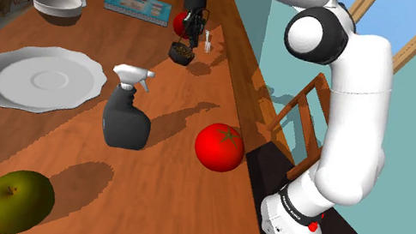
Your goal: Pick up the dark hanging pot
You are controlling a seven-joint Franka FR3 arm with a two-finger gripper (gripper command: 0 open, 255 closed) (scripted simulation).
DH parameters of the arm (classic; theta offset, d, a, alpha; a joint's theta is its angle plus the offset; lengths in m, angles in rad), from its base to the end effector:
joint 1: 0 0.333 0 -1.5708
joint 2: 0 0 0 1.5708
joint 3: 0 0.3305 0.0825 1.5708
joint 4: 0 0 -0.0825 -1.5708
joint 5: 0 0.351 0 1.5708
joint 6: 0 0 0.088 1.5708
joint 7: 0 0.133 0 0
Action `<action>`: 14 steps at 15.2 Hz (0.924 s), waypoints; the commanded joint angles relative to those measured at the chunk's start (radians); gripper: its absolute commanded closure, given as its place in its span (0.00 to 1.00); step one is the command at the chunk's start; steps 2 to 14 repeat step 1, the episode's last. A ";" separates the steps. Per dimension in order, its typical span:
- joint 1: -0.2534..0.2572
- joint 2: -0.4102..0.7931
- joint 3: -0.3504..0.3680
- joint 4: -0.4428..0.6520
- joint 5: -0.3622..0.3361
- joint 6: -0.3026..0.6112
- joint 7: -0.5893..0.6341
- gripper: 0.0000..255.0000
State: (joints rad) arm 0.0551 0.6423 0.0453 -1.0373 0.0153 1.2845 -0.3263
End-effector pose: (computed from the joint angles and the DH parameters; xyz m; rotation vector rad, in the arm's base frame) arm 0.6492 0.0590 0.4359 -2.9298 -0.6313 0.5875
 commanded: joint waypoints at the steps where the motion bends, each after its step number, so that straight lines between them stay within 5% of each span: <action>1: 0.000 0.001 0.000 0.009 0.000 -0.008 0.000 1.00; 14: 0.000 0.001 0.000 0.009 0.000 -0.008 0.000 1.00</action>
